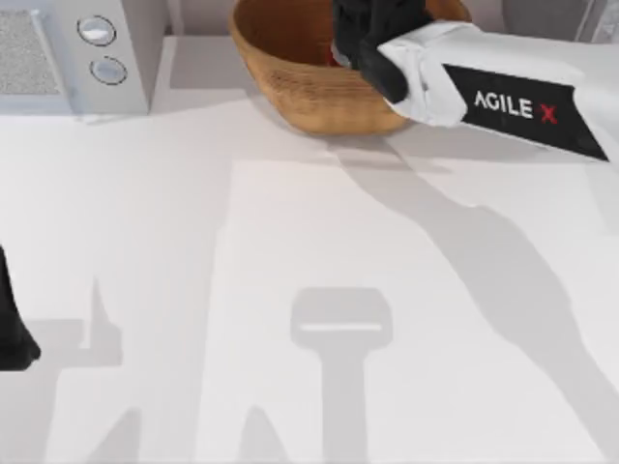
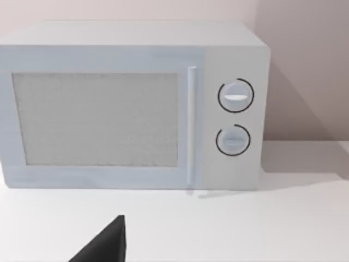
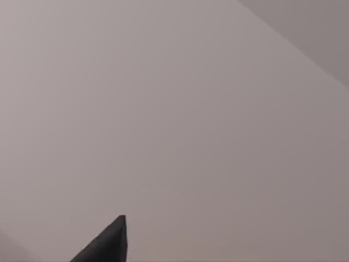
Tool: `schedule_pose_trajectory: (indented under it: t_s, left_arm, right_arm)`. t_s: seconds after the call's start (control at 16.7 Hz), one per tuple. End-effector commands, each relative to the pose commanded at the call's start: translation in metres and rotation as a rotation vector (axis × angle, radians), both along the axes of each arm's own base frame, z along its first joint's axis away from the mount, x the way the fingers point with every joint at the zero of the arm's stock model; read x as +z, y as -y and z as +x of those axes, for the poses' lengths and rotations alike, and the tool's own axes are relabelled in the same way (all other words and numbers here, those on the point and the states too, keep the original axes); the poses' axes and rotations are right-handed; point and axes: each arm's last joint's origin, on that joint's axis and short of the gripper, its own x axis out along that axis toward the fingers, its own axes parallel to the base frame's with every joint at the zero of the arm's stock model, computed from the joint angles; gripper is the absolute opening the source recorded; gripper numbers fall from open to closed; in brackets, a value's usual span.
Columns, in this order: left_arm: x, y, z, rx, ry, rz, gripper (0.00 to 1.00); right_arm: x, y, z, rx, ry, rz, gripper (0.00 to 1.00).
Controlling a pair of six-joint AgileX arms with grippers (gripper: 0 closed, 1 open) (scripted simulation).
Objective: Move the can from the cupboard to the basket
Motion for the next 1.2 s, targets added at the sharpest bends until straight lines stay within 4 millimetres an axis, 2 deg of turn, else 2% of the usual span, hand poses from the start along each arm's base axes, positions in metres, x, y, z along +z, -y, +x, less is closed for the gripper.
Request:
schedule_pose_trajectory:
  t_s: [0.18, 0.3, 0.42, 0.6, 0.78, 0.84, 0.96, 1.08, 1.2]
  left_arm:
    - [0.000, 0.000, 0.000, 0.000, 0.000, 0.000, 1.00]
    - [0.000, 0.000, 0.000, 0.000, 0.000, 0.000, 1.00]
    - [0.000, 0.000, 0.000, 0.000, 0.000, 0.000, 1.00]
    - [0.000, 0.000, 0.000, 0.000, 0.000, 0.000, 1.00]
    - [0.000, 0.000, 0.000, 0.000, 0.000, 0.000, 1.00]
    - [0.000, 0.000, 0.000, 0.000, 0.000, 0.000, 1.00]
    - [0.000, 0.000, 0.000, 0.000, 0.000, 0.000, 1.00]
    - [0.000, 0.000, 0.000, 0.000, 0.000, 0.000, 1.00]
    - [0.000, 0.000, 0.000, 0.000, 0.000, 0.000, 1.00]
  right_arm:
    - [0.024, 0.019, -0.008, 0.004, 0.010, 0.006, 1.00]
    - [0.048, 0.042, -0.021, 0.005, 0.012, 0.006, 1.00]
    - [0.076, 0.074, -0.042, 0.004, 0.013, 0.004, 1.00]
    - [0.116, 0.133, -0.098, 0.000, 0.021, 0.003, 1.00]
    - [0.136, 0.194, -0.179, -0.005, 0.047, 0.008, 1.00]
    - [0.136, 0.211, -0.209, -0.007, 0.058, 0.009, 1.00]
    - [0.122, 0.240, -0.265, -0.009, 0.080, 0.011, 1.00]
    - [0.091, 0.260, -0.310, -0.010, 0.090, 0.008, 1.00]
    - [0.051, 0.272, -0.340, -0.010, 0.080, 0.002, 1.00]
